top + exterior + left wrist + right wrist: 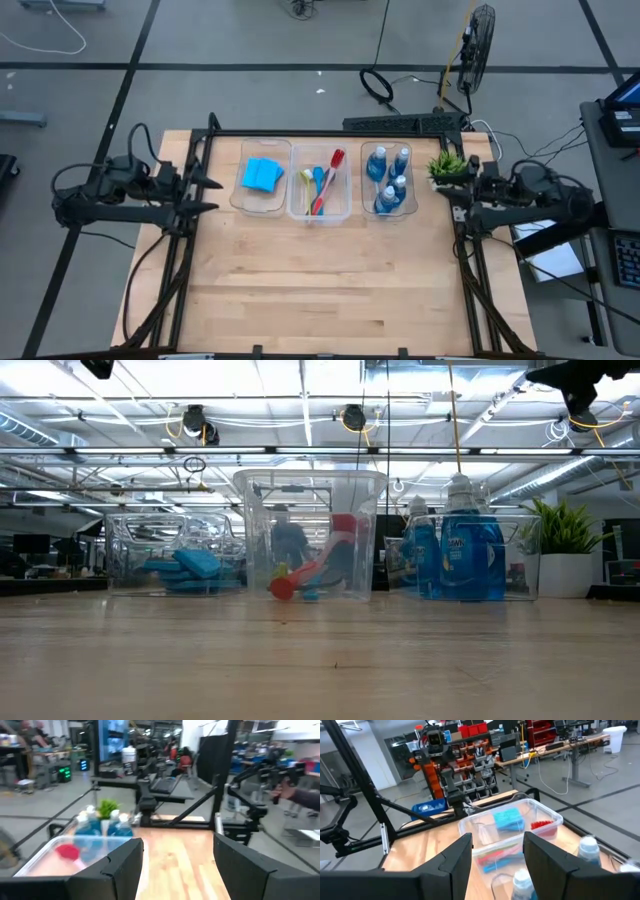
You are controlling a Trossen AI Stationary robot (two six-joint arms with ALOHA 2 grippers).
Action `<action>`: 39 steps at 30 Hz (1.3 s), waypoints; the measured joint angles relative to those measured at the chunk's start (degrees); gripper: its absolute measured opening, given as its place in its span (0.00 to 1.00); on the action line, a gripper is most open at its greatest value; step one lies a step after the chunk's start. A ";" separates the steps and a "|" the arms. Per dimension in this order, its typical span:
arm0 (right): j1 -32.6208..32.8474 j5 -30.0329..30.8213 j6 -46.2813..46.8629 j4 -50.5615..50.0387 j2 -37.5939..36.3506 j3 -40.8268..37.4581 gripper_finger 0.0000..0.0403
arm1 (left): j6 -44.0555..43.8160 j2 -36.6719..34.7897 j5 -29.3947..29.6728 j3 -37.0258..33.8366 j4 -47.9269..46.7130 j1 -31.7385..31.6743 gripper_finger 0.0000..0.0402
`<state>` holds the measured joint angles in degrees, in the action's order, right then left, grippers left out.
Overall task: Pick & Place Kitchen Sink Supplies
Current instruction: Return to Home Position
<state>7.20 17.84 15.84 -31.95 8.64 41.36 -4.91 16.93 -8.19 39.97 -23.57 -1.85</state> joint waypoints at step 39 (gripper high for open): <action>0.02 -0.50 5.22 11.98 -8.45 -23.46 0.41 | -2.75 -16.63 4.36 -31.78 19.84 0.22 0.60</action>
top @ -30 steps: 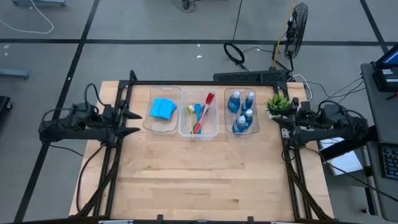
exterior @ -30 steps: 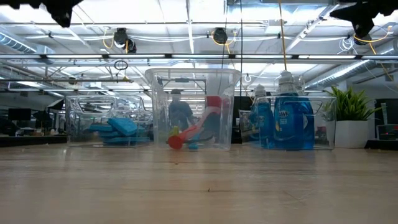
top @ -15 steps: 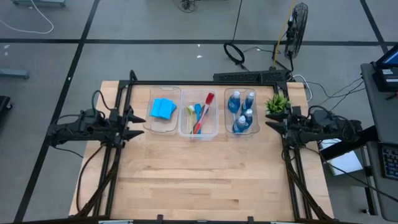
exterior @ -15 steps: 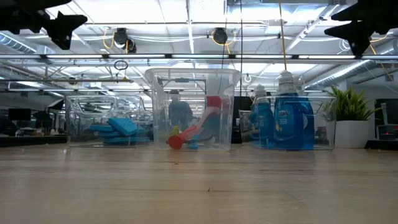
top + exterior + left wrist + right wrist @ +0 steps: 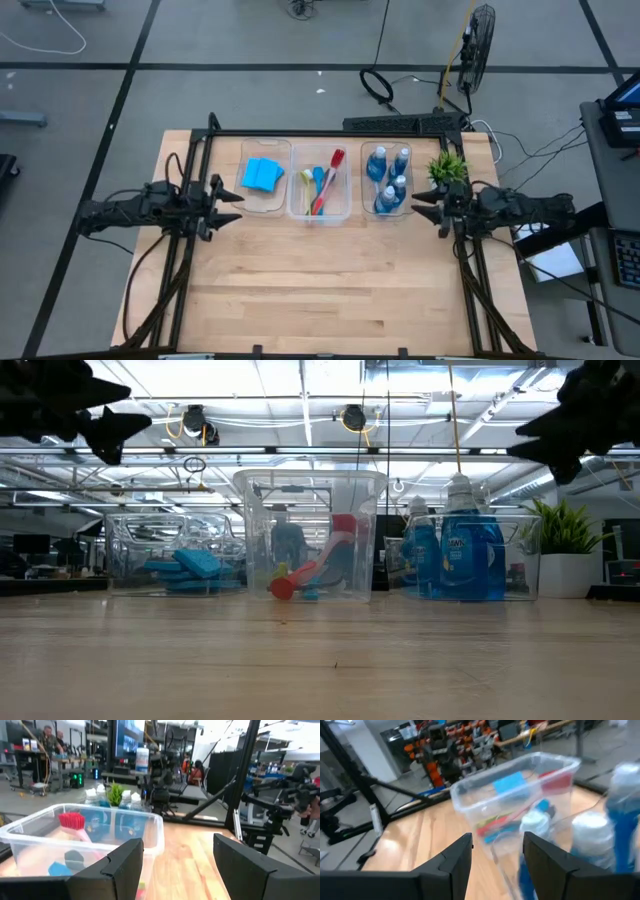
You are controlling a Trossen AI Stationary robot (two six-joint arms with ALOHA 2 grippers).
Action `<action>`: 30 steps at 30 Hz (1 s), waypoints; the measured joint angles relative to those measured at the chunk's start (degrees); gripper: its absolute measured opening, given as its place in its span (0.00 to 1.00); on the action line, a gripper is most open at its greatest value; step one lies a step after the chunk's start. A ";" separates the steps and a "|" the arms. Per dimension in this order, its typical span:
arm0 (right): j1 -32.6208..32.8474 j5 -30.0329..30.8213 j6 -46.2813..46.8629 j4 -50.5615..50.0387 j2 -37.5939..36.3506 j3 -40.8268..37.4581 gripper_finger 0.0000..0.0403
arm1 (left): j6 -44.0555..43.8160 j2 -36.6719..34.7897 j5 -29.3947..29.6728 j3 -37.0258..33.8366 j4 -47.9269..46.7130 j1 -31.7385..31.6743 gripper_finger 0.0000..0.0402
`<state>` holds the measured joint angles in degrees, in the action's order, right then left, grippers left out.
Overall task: Pick & Place Kitchen Sink Supplies
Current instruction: Return to Home Position
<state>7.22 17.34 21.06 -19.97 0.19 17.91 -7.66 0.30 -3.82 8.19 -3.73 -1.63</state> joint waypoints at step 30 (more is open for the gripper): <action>0.00 -1.18 -0.82 12.88 -0.02 -10.97 0.41 | 1.37 0.00 1.17 -6.03 2.26 0.01 0.60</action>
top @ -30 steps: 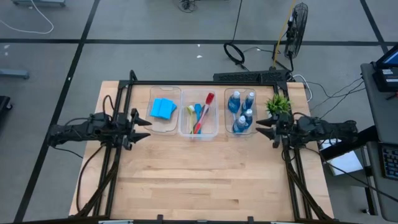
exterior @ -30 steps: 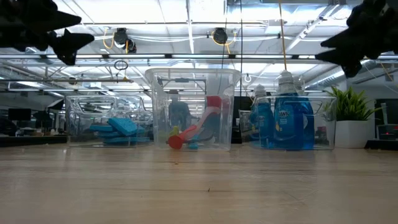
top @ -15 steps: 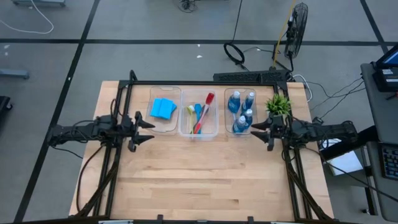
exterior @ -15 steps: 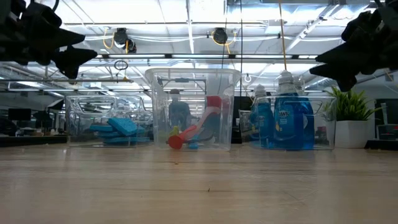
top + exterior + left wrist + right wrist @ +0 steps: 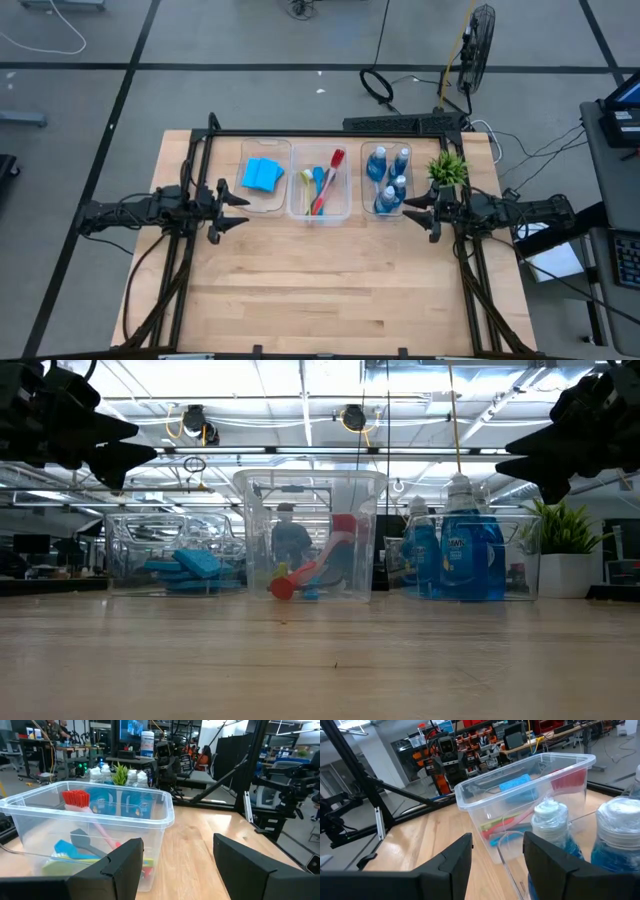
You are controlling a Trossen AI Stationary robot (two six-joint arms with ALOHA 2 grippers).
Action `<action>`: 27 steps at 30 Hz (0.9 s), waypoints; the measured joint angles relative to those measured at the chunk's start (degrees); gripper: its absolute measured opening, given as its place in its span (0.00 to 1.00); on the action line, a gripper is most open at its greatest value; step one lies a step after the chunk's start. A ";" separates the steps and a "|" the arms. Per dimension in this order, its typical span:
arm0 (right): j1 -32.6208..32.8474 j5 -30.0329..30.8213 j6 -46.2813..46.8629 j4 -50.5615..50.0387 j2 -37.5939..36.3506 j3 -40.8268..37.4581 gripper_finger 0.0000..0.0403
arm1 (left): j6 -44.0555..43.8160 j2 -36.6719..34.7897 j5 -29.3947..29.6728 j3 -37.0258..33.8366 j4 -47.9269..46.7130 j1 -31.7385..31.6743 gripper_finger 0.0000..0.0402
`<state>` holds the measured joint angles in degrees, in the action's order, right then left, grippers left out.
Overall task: Pick & Place Kitchen Sink Supplies
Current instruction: Return to Home Position
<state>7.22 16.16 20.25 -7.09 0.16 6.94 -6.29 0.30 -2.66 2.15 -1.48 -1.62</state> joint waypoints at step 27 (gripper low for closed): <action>0.00 0.00 -0.37 -0.39 0.04 -0.15 0.41 | -3.10 0.00 0.11 0.02 -0.02 -0.01 0.60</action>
